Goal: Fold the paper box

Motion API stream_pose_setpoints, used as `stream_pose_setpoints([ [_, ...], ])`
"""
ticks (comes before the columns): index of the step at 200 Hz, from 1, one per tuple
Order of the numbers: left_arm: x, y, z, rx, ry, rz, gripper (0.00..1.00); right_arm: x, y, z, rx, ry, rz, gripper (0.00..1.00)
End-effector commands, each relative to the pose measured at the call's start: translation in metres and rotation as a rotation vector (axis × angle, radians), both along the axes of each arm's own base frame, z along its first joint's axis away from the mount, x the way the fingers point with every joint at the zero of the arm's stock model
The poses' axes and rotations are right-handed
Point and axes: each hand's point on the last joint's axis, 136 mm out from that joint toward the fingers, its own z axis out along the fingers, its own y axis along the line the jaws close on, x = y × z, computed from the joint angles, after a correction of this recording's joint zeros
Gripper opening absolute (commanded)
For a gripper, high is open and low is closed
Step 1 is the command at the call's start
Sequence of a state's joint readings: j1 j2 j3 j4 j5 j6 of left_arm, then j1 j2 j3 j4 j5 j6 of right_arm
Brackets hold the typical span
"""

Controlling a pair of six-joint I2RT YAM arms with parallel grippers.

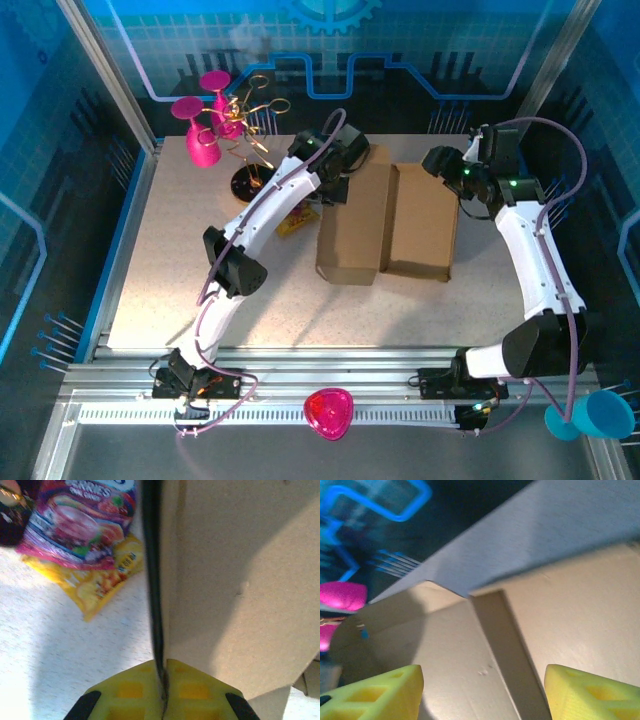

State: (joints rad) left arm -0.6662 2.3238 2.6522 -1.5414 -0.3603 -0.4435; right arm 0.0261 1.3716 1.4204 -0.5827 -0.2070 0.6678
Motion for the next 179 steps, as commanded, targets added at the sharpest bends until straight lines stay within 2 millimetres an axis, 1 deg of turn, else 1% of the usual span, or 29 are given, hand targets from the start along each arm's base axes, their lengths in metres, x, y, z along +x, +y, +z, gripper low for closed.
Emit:
stream_pose_setpoints([
  [1, 0.009, 0.02, 0.021, 0.157, -0.086, -0.14, 0.0, 0.0, 0.027, 0.049, -0.073, -0.253, 0.189, 0.63],
  [18, 0.018, 0.018, 0.033, 0.244, -0.165, -0.235, 0.0, 0.002, 0.034, 0.062, -0.205, -0.4, 0.275, 0.62],
  [45, 0.025, 0.016, 0.046, 0.316, -0.227, -0.353, 0.0, 0.012, 0.037, 0.063, -0.403, -0.6, 0.392, 0.64],
  [61, 0.031, 0.014, 0.056, 0.331, -0.271, -0.39, 0.0, 0.014, 0.05, 0.06, -0.446, -0.726, 0.505, 0.65],
  [77, 0.034, 0.008, 0.067, 0.331, -0.319, -0.43, 0.0, 0.015, 0.068, 0.048, -0.478, -0.786, 0.626, 0.65],
  [87, 0.037, 0.005, 0.074, 0.338, -0.35, -0.452, 0.0, 0.015, 0.078, 0.039, -0.504, -0.8, 0.685, 0.66],
  [98, 0.037, 0.001, 0.08, 0.34, -0.375, -0.477, 0.0, 0.017, 0.082, 0.029, -0.536, -0.786, 0.718, 0.69],
  [113, 0.036, -0.003, 0.087, 0.356, -0.403, -0.517, 0.0, 0.023, 0.082, 0.016, -0.588, -0.752, 0.729, 0.72],
  [132, 0.034, -0.007, 0.089, 0.374, -0.421, -0.562, 0.0, 0.031, 0.081, 0.003, -0.668, -0.719, 0.749, 0.76],
  [157, 0.032, -0.01, 0.086, 0.39, -0.426, -0.599, 0.0, 0.043, 0.082, -0.004, -0.766, -0.714, 0.755, 0.76],
  [179, 0.033, -0.012, 0.084, 0.398, -0.426, -0.619, 0.0, 0.05, 0.085, -0.002, -0.817, -0.721, 0.743, 0.74],
])
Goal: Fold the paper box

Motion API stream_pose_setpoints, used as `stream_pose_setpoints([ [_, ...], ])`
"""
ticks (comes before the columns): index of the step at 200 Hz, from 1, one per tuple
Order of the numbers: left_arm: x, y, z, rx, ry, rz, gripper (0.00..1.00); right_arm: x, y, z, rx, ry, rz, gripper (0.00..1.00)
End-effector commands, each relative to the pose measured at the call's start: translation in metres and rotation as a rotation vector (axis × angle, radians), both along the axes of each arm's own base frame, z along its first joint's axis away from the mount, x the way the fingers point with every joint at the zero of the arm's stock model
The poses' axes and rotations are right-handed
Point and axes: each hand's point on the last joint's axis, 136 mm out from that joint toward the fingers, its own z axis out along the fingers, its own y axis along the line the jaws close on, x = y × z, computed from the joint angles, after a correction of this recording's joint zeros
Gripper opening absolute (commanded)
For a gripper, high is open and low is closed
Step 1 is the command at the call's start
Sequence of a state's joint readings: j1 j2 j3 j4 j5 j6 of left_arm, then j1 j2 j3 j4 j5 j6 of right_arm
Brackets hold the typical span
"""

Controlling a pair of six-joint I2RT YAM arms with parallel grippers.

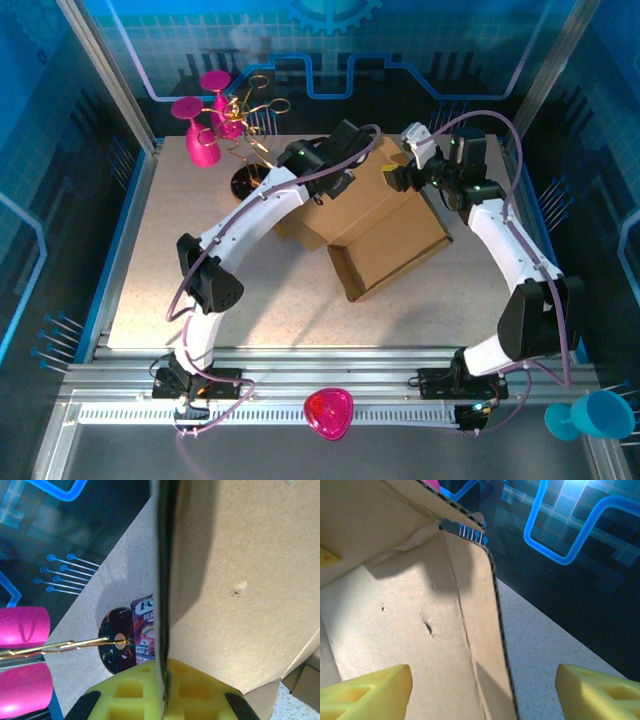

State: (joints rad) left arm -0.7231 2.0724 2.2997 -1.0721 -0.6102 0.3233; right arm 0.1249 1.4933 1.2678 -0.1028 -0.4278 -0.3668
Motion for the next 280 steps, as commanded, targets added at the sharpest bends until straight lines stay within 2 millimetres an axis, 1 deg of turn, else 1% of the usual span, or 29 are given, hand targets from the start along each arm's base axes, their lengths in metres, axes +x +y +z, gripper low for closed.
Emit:
stream_pose_setpoints([
  [1, 0.002, -0.001, 0.015, 0.019, -0.051, -0.041, 0.0, 0.011, 0.004, 0.013, -0.099, -0.096, -0.004, 0.74],
  [15, 0.003, -0.003, 0.016, 0.017, -0.056, -0.048, 0.0, 0.01, 0.01, 0.014, -0.112, -0.098, 0.013, 0.69],
  [28, 0.004, -0.005, 0.016, 0.014, -0.06, -0.053, 0.0, 0.011, 0.012, 0.015, -0.12, -0.099, 0.007, 0.59],
  [46, 0.004, -0.007, 0.017, 0.009, -0.061, -0.055, 0.0, 0.01, 0.009, 0.017, -0.127, -0.109, -0.02, 0.49],
  [82, 0.003, -0.01, 0.014, 0.005, -0.054, -0.06, 0.0, 0.004, 0.007, 0.019, -0.153, -0.123, -0.045, 0.34],
  [98, 0.003, -0.011, 0.015, -0.003, -0.056, -0.06, 0.0, 0.004, 0.007, 0.017, -0.171, -0.126, -0.061, 0.25],
  [126, 0.001, -0.015, 0.02, -0.017, -0.066, -0.057, 0.0, 0.0, 0.011, 0.017, -0.185, -0.135, -0.071, 0.01],
  [136, 0.0, -0.015, 0.026, -0.039, -0.077, -0.042, 0.0, -0.002, 0.01, 0.017, -0.181, -0.137, -0.077, 0.0],
  [139, 0.0, -0.015, 0.028, -0.049, -0.082, -0.033, 0.05, -0.003, 0.01, 0.017, -0.177, -0.138, -0.08, 0.0],
  [143, -0.001, -0.014, 0.032, -0.066, -0.09, -0.021, 0.15, -0.003, 0.009, 0.017, -0.171, -0.14, -0.087, 0.0],
  [150, -0.002, -0.013, 0.042, -0.104, -0.112, 0.012, 0.35, -0.004, 0.006, 0.017, -0.153, -0.141, -0.099, 0.0],
  [156, -0.003, -0.011, 0.051, -0.145, -0.131, 0.046, 0.48, -0.005, 0.004, 0.016, -0.134, -0.138, -0.104, 0.0],
  [162, -0.005, -0.008, 0.062, -0.203, -0.148, 0.085, 0.57, -0.007, 0.001, 0.017, -0.112, -0.134, -0.11, 0.0],
  [169, -0.008, -0.004, 0.075, -0.279, -0.162, 0.125, 0.65, -0.008, -0.003, 0.017, -0.083, -0.129, -0.114, 0.0],
  [175, -0.013, -0.001, 0.084, -0.353, -0.162, 0.154, 0.69, -0.01, -0.007, 0.017, -0.057, -0.129, -0.118, 0.0],
  [176, -0.014, 0.0, 0.086, -0.366, -0.163, 0.159, 0.7, -0.01, -0.007, 0.015, -0.054, -0.124, -0.117, 0.0],
  [185, -0.02, 0.011, 0.1, -0.489, -0.159, 0.226, 0.77, -0.014, -0.012, 0.014, -0.011, -0.121, -0.119, 0.0],
  [193, -0.026, 0.023, 0.108, -0.608, -0.14, 0.295, 0.82, -0.016, -0.019, 0.015, 0.034, -0.121, -0.124, 0.0],
  [200, -0.031, 0.036, 0.11, -0.701, -0.107, 0.355, 0.84, -0.018, -0.024, 0.013, 0.076, -0.111, -0.126, 0.0],
  [205, -0.035, 0.046, 0.108, -0.771, -0.074, 0.405, 0.85, -0.02, -0.029, 0.015, 0.114, -0.106, -0.129, 0.0],
  [216, -0.042, 0.075, 0.097, -0.895, 0.001, 0.542, 0.84, -0.023, -0.038, 0.012, 0.179, -0.085, -0.123, 0.0],
  [230, -0.053, 0.115, 0.07, -1.007, 0.096, 0.737, 0.79, -0.027, -0.045, 0.008, 0.204, -0.087, -0.125, 0.0],
  [239, -0.06, 0.134, 0.054, -1.053, 0.139, 0.818, 0.77, -0.03, -0.048, 0.003, 0.211, -0.088, -0.125, 0.0],
  [241, -0.062, 0.138, 0.053, -1.066, 0.144, 0.83, 0.76, -0.03, -0.048, 0.006, 0.213, -0.108, -0.123, 0.0],
  [250, -0.068, 0.15, 0.039, -1.115, 0.179, 0.889, 0.72, -0.032, -0.05, 0.005, 0.223, -0.117, -0.12, 0.0],
  [256, -0.073, 0.154, 0.031, -1.138, 0.199, 0.911, 0.7, -0.033, -0.051, 0.003, 0.227, -0.113, -0.119, 0.0],
  [272, -0.084, 0.161, 0.011, -1.165, 0.243, 0.962, 0.65, -0.033, -0.055, 0.002, 0.233, -0.109, -0.117, 0.0],
  [279, -0.087, 0.163, -0.001, -1.186, 0.272, 0.99, 0.6, -0.033, -0.056, 0.003, 0.235, -0.112, -0.113, 0.0],
  [280, -0.087, 0.163, -0.002, -1.191, 0.276, 0.992, 0.59, -0.034, -0.056, -0.003, 0.235, -0.1, -0.115, 0.0],
])
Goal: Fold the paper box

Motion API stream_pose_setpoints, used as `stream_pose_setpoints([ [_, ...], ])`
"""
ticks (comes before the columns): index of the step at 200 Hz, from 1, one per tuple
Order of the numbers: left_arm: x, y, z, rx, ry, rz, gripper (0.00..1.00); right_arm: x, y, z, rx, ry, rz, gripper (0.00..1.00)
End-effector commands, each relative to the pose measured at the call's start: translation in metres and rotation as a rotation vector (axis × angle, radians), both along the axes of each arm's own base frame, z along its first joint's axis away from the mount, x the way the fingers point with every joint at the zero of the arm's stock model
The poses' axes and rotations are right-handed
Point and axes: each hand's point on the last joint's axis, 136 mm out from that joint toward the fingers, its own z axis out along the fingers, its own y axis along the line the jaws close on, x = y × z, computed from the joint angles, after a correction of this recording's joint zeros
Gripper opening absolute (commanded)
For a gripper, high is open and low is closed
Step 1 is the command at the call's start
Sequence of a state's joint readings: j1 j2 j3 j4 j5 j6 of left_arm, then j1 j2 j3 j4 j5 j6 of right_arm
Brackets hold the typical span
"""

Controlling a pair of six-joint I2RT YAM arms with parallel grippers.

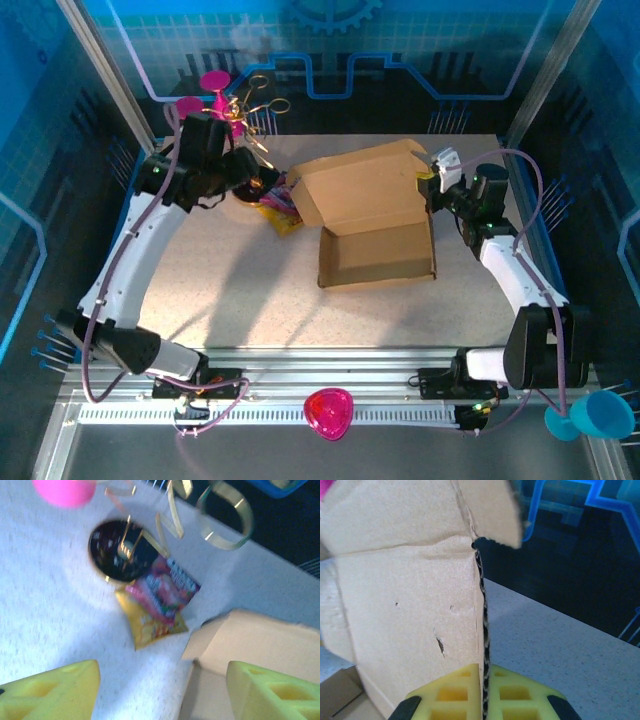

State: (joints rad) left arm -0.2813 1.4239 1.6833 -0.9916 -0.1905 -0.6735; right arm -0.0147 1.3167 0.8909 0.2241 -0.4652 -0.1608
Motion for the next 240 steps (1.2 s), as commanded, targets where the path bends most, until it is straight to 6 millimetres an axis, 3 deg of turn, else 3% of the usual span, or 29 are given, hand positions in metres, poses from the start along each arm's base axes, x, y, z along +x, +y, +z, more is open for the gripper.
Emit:
stream_pose_setpoints([
  [1, -0.013, -0.021, -0.04, -0.244, 0.129, 0.036, 0.58, -0.006, 0.001, 0.025, 0.048, -0.092, 0.041, 0.0],
  [19, -0.014, -0.024, -0.071, -0.402, 0.17, 0.075, 0.36, -0.007, 0.0, 0.019, 0.053, -0.082, 0.045, 0.0],
  [34, -0.015, -0.023, -0.096, -0.464, 0.195, 0.113, 0.31, -0.007, 0.001, 0.017, 0.054, -0.076, 0.053, 0.0],
  [51, -0.01, -0.027, -0.118, -0.536, 0.184, 0.122, 0.34, -0.007, 0.003, 0.015, 0.056, -0.067, 0.066, 0.0],
  [79, 0.012, -0.044, -0.131, -0.542, 0.049, -0.024, 0.46, -0.008, 0.004, 0.012, 0.05, -0.057, 0.075, 0.0],
  [117, 0.037, -0.072, -0.132, -0.445, -0.106, -0.264, 0.58, -0.009, 0.005, 0.008, 0.049, -0.043, 0.084, 0.0],
  [151, 0.057, -0.093, -0.137, -0.355, -0.187, -0.381, 0.59, -0.007, 0.005, 0.004, 0.05, -0.027, 0.085, 0.0],
  [172, 0.068, -0.094, -0.15, -0.307, -0.202, -0.387, 0.59, -0.007, 0.007, 0.004, 0.047, -0.021, 0.092, 0.0],
  [229, 0.082, -0.107, -0.156, -0.248, -0.315, -0.436, 0.6, -0.006, 0.009, -0.005, 0.049, 0.001, 0.108, 0.0],
  [233, 0.083, -0.108, -0.156, -0.248, -0.325, -0.437, 0.59, -0.003, 0.01, 0.007, 0.049, -0.023, 0.11, 0.0],
  [240, 0.085, -0.109, -0.157, -0.25, -0.335, -0.437, 0.59, -0.002, 0.01, 0.006, 0.05, -0.021, 0.111, 0.0],
])
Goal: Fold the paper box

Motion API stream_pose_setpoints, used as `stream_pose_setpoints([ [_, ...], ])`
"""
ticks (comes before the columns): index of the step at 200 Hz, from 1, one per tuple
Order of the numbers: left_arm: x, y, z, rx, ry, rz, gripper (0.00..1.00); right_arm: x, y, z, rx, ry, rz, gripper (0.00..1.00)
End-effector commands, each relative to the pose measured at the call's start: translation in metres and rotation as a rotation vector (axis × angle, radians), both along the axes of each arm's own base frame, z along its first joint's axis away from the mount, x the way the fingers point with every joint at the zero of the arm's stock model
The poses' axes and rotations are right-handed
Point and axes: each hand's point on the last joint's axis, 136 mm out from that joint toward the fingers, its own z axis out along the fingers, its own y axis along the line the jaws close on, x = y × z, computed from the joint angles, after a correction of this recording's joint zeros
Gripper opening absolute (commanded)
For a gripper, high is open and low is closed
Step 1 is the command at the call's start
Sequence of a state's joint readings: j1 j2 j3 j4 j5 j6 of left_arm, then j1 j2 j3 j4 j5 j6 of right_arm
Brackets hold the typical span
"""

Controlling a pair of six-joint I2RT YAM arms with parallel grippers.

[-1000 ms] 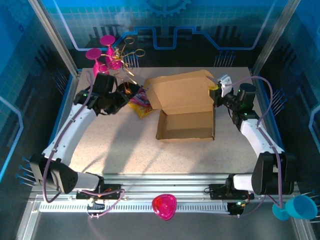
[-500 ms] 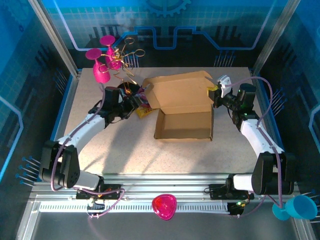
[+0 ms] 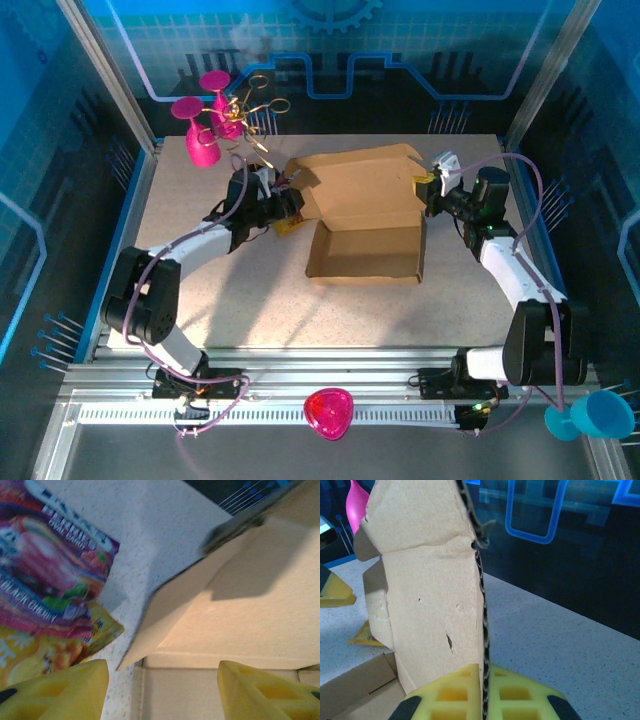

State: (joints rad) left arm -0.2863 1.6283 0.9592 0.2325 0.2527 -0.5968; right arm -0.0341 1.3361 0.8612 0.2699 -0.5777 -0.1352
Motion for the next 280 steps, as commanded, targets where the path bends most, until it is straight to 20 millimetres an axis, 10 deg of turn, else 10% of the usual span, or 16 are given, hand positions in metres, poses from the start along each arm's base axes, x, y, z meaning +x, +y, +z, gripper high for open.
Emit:
stream_pose_setpoints([
  [1, 0.011, -0.008, 0.005, 0.019, -0.118, -0.016, 0.6, 0.005, 0.002, 0.015, -0.001, -0.039, 0.027, 0.0],
  [145, 0.003, 0.021, -0.01, 0.23, -0.13, 0.066, 0.62, 0.009, 0.001, 0.002, -0.006, 0.012, 0.033, 0.0],
  [218, 0.037, 0.0, -0.009, 0.168, -0.149, -0.001, 0.6, 0.009, 0.002, -0.001, 0.001, 0.025, 0.036, 0.0],
  [280, 0.032, -0.013, 0.012, 0.21, -0.154, 0.05, 0.17, 0.017, -0.002, -0.005, -0.012, 0.031, -0.018, 0.0],
])
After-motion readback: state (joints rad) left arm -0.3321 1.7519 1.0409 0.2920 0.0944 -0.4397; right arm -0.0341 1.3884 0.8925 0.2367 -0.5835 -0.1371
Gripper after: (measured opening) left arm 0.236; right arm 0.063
